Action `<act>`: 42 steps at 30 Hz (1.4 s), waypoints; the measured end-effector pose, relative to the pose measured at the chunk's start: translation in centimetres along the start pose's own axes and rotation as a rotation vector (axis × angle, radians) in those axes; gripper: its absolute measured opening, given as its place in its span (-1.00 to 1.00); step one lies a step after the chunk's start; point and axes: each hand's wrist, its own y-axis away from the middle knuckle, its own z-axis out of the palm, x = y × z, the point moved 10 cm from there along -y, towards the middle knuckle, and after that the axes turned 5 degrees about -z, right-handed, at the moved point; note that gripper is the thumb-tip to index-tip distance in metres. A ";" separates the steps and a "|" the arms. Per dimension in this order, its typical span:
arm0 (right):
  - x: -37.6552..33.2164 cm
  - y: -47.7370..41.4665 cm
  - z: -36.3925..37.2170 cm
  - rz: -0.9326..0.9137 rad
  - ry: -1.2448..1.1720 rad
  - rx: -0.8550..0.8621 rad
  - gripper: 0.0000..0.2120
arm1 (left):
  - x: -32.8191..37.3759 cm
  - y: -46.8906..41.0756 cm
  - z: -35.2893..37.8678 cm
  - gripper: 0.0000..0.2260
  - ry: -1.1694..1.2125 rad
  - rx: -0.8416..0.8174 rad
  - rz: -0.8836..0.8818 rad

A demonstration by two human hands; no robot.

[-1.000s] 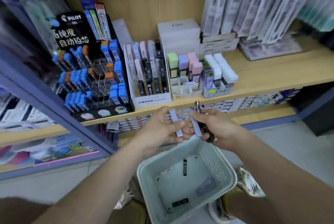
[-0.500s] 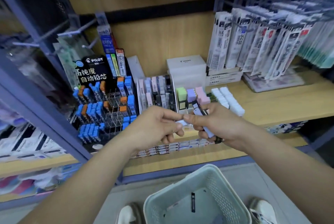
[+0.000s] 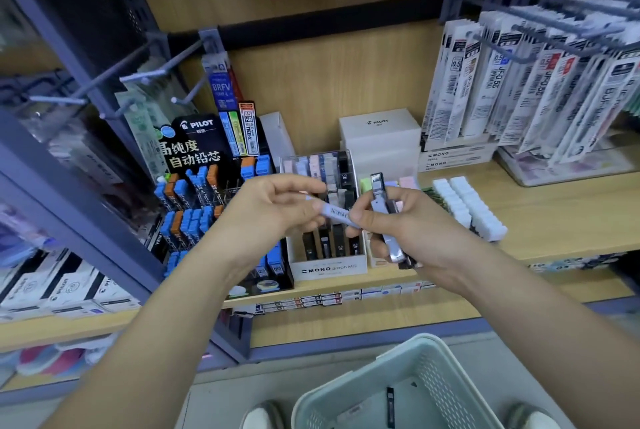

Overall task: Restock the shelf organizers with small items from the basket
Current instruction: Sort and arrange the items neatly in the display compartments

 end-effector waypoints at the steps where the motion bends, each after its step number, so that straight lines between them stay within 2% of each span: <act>1: -0.3 -0.1 0.1 -0.030 0.054 0.007 -0.91 | -0.2 -0.2 -0.6 -0.85 0.036 0.015 -0.024; 5: -0.9 -0.3 0.7 -0.080 0.136 0.012 -0.89 | -0.4 -0.4 -2.0 -0.86 0.063 0.060 -0.034; 8: -0.4 -0.5 0.8 -0.059 0.150 0.017 -0.88 | 0.3 -0.3 -2.6 -0.87 0.019 0.107 0.034; 13: 0.8 -0.9 -1.0 0.097 0.023 0.151 -0.59 | 2.5 0.2 -6.1 -0.85 -0.295 0.399 0.217; 19: 1.0 -0.5 -1.2 0.248 -0.200 0.141 -0.69 | 4.5 -1.6 -6.8 -0.90 -0.557 0.536 0.281; 22: 1.1 -0.6 -1.2 0.270 -0.266 0.136 -0.82 | 4.4 -3.1 -6.2 -0.91 -0.716 0.511 0.284; 25: 1.2 -0.9 -1.4 0.266 -0.262 0.121 -0.87 | 2.9 -4.1 -5.2 -0.88 -0.896 0.451 0.270; 29: 1.2 -0.9 -1.4 0.257 -0.250 0.111 -0.88 | 1.8 -4.5 -4.3 -0.86 -1.030 0.415 0.283; 35: 0.8 -0.7 -1.1 0.241 -0.238 0.104 -0.86 | 2.0 -3.7 -4.2 -0.87 -1.012 0.333 0.276; 42: 0.7 -0.3 -0.2 0.236 -0.243 0.056 -0.74 | -0.7 -4.3 -1.9 -0.86 -1.269 0.247 0.286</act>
